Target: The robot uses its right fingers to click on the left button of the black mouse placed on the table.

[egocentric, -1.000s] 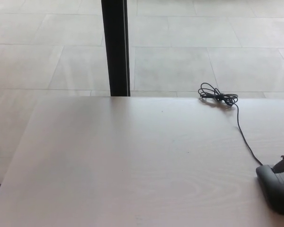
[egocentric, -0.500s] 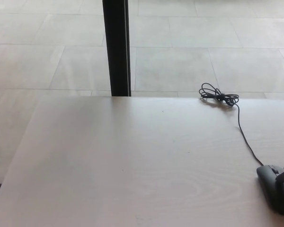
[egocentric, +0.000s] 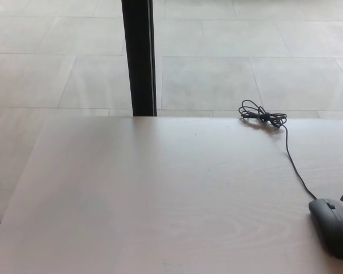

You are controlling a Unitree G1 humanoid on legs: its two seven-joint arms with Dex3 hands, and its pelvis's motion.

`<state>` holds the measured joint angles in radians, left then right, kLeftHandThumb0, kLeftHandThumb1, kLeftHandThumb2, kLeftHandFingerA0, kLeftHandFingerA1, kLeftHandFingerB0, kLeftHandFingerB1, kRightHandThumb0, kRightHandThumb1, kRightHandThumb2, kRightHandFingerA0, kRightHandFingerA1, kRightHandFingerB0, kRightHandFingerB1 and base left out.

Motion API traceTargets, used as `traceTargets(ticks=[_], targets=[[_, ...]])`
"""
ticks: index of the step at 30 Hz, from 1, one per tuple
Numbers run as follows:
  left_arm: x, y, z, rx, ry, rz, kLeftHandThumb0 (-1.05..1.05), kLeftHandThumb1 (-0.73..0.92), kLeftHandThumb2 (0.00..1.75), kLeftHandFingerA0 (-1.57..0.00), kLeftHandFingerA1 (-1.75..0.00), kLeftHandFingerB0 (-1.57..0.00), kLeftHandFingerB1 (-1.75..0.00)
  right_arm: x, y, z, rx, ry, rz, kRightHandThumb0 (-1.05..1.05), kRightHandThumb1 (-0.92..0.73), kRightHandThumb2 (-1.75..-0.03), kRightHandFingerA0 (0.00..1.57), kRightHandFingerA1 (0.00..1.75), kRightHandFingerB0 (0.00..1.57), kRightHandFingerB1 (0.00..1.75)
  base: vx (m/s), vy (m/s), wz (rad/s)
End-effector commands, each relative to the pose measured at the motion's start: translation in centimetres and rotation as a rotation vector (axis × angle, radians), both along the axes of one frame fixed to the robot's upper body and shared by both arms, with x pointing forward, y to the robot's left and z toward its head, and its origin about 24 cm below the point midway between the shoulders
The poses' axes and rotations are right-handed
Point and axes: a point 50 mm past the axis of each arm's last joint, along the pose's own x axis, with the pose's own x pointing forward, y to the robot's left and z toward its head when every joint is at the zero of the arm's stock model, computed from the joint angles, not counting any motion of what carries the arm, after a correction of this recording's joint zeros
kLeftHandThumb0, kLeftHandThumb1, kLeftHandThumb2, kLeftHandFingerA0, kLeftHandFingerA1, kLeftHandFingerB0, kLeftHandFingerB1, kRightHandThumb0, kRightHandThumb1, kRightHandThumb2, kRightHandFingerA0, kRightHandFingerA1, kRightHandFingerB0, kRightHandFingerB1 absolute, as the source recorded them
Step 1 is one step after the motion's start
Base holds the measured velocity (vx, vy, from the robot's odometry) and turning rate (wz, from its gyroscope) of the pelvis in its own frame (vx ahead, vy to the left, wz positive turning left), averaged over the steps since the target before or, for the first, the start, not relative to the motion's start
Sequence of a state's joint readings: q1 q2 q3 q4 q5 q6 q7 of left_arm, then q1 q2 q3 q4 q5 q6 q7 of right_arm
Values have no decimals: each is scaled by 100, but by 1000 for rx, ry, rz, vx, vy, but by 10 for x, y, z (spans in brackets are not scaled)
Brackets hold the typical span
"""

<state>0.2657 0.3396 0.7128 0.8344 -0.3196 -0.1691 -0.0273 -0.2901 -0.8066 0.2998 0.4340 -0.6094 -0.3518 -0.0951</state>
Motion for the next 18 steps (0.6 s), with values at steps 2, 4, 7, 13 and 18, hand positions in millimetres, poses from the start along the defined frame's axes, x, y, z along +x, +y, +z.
traceTargets(ticks=[2, 4, 7, 13, 18], targets=[[-1, 3, 3, 3, -27, 13, -15, 71, 61, -64, -53, -61, -48, 3, 9, 0, 1, 2, 33, -11, -51, -66, 83, 165, 65, 45, 0, 0, 0], [-2, 3, 4, 8, -25, 8, -17, 71, 61, -63, -51, -61, -48, 4, 10, 0, 4, 0, 37, -10, -51, -66, 84, 166, 66, 46, 0, 0, 0], [-2, 3, 3, 25, -3, -3, -16, 73, 62, -65, -50, -64, -47, 7, 11, -1, -5, 18, 23, -12, -53, -65, 84, 165, 64, 44, 0, 0, 0], [-2, 4, 2, 7, -1, 12, -18, 71, 61, -65, -51, -62, -47, 11, 12, -2, -22, 24, 18, -11, -53, -63, 85, 159, 65, 46, 0, 0, 0], [-3, 3, 3, 18, -2, 4, -20, 71, 61, -64, -53, -64, -49, 17, 14, 1, -28, 13, 42, -11, -52, -65, 83, 160, 65, 48, 0, 0, 0]])
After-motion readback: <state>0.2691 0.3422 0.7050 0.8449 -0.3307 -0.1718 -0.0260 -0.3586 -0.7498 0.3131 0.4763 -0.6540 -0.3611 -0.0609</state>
